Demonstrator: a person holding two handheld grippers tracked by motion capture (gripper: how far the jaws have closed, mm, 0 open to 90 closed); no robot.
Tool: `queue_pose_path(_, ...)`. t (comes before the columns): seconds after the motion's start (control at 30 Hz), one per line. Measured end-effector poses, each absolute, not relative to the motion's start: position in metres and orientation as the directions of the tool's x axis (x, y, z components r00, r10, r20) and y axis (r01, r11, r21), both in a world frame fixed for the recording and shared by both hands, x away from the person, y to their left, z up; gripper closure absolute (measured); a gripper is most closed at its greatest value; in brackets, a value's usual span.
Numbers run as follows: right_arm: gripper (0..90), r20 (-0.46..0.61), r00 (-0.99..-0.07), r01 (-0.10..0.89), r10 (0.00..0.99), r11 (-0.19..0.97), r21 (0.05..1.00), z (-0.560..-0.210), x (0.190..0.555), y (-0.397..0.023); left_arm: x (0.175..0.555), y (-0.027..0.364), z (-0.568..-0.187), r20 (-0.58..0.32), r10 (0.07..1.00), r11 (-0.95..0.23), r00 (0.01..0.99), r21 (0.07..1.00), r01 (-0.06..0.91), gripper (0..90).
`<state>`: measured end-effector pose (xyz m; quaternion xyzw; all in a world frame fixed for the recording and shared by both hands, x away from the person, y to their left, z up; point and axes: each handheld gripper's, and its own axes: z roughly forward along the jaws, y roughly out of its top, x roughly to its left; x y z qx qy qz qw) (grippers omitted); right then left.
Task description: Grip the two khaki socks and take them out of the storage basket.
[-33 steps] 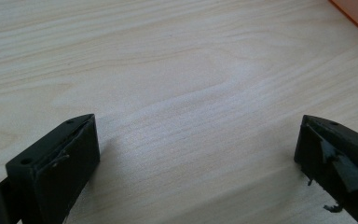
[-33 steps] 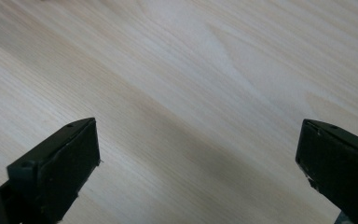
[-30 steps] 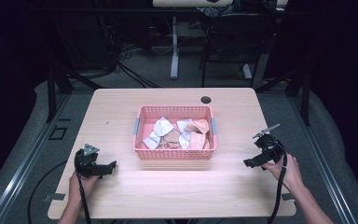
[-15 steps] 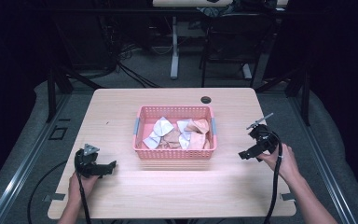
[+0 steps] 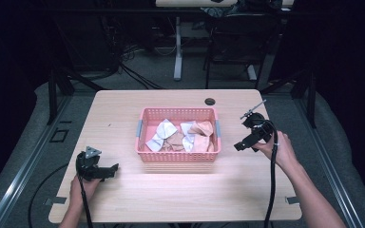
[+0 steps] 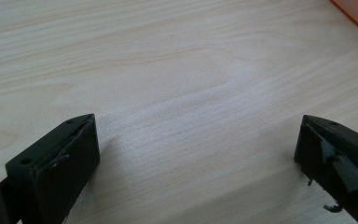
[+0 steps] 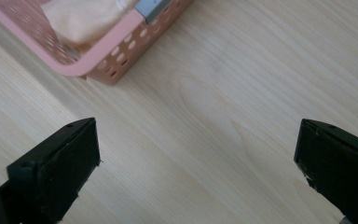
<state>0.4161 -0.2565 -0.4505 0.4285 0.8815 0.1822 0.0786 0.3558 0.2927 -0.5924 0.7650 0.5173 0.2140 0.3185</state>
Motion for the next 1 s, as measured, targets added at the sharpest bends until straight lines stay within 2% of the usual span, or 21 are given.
queue_pose_path(0.23, 0.0, 0.012, -0.636, 0.714, 0.771, 0.583, 0.389, -0.441, 0.428, -0.243, 0.356, 0.293, -0.592, -0.002, 0.928, -0.262, 0.373, 0.709, 0.655, 0.0)
queue_pose_path(0.57, 0.0, -0.006, -0.678, 0.675, 0.735, 0.625, 0.392, -0.418, 0.448, -0.202, 0.356, 0.293, -0.592, -0.002, 0.929, -0.261, 0.371, 0.709, 0.655, 0.0)
queue_pose_path(1.0, 2.9, -0.005, -0.730, 0.628, 0.683, 0.674, 0.389, -0.423, 0.472, -0.150, 0.356, 0.292, -0.593, -0.004, 0.930, -0.256, 0.367, 0.710, 0.656, 0.0)
